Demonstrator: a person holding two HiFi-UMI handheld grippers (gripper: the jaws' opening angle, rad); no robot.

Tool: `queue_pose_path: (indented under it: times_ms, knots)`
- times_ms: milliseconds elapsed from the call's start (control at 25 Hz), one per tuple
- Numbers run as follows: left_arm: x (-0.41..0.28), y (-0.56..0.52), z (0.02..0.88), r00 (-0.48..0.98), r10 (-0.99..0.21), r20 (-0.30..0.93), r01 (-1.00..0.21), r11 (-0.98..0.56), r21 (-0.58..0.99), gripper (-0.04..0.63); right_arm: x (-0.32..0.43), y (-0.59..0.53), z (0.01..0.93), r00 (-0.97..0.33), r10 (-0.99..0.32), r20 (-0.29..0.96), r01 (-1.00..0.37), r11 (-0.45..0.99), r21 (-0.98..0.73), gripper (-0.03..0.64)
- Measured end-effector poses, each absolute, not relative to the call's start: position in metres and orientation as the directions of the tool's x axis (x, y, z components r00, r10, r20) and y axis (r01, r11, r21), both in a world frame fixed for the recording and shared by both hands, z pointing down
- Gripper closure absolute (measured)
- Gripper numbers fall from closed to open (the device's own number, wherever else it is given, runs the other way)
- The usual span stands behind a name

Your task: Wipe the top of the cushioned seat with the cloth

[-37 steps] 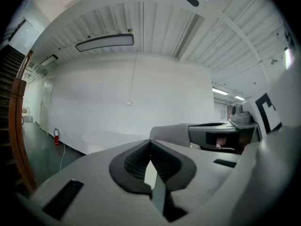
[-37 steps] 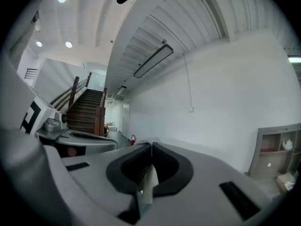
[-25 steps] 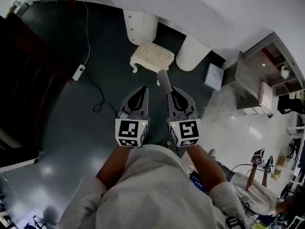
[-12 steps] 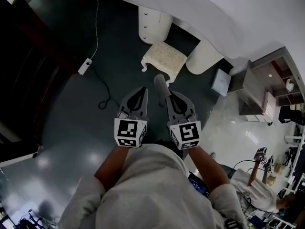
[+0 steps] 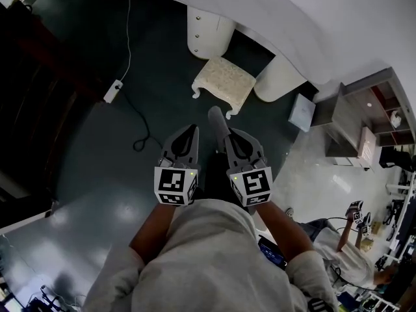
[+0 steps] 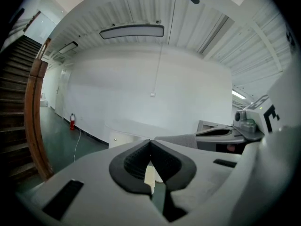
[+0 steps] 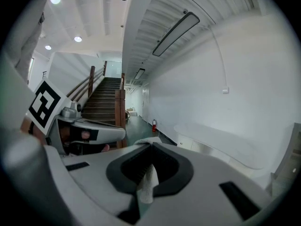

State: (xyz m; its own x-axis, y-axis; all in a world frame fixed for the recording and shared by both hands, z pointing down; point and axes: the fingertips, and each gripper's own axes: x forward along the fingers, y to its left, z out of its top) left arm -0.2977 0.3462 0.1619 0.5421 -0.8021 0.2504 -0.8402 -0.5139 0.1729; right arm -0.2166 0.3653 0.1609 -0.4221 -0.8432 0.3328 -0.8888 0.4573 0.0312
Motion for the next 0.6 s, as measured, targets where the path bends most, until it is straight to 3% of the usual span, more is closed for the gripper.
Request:
queue_pose_path:
  times_ms: [600]
  knots:
    - [-0.280,0.212,0.191,0.388,-0.848,0.361,-0.922,-0.348,0.172,0.581,-0.206,0.220,0.179,-0.594,-0.725,0.349,-0.784,0.619,-0.050,0.603]
